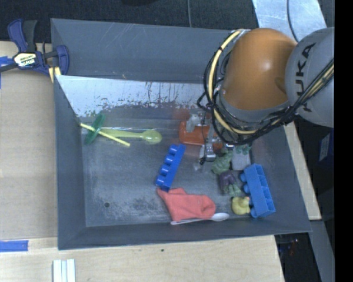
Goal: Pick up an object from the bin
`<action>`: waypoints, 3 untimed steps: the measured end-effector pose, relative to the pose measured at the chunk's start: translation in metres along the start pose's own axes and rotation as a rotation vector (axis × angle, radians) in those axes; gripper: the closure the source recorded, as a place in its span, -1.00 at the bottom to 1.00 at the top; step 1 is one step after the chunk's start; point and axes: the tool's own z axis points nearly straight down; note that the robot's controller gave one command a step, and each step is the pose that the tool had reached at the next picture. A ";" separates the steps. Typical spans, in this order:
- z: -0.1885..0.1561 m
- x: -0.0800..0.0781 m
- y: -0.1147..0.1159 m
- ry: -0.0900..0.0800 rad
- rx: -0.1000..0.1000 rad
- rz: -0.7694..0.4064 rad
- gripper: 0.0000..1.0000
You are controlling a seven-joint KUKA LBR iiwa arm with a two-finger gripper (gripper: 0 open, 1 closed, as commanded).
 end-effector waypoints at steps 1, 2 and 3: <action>-0.005 -0.001 0.000 -0.009 0.000 0.001 -1.00; 0.042 -0.023 -0.008 -0.014 -0.001 0.080 -1.00; 0.096 -0.035 -0.035 -0.019 -0.004 0.145 -1.00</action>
Offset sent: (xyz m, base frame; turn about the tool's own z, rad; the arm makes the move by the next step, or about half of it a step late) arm 0.0409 -0.0170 -0.0954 0.1603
